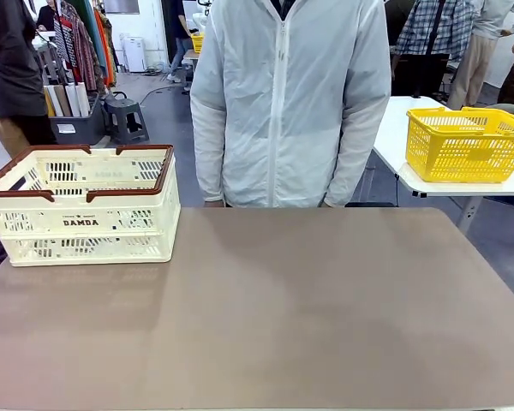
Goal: Place the drinks into the Shopping basket.
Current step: Pick up one drink and place it into the Shopping basket.
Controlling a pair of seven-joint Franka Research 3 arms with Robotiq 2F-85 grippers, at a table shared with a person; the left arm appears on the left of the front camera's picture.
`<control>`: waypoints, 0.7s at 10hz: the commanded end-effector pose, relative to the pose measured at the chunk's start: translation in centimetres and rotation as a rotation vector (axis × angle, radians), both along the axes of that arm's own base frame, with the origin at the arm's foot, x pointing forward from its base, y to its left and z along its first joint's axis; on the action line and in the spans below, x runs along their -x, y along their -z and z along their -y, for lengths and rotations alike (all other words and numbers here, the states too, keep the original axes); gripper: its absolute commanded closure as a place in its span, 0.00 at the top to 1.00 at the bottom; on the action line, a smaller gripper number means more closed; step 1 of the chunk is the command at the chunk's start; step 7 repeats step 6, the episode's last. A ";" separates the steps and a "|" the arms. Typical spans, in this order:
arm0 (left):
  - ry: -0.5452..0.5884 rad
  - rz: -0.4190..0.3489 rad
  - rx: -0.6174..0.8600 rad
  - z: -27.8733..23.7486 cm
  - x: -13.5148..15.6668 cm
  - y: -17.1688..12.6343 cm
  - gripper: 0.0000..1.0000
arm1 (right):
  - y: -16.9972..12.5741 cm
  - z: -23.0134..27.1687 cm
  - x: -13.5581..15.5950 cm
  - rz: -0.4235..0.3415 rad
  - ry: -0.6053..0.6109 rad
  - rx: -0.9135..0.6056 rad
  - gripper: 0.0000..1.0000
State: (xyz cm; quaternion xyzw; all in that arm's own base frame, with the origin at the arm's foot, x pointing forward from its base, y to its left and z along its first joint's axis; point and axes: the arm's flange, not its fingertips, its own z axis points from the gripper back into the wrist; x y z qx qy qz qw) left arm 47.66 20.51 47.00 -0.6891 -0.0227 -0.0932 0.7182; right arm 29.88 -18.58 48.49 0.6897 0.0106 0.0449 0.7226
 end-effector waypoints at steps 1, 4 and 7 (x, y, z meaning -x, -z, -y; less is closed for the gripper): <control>0.017 0.000 -0.019 0.3 0.3 -1.0 1.00 | -0.6 0.4 0.0 -0.017 -0.012 0.010 1.00; 0.017 0.000 -0.019 0.3 0.3 -1.0 1.00 | -0.6 0.4 0.0 -0.017 -0.012 0.010 1.00; 0.017 0.000 -0.019 0.3 0.3 -1.0 1.00 | -0.6 0.4 0.0 -0.017 -0.012 0.010 1.00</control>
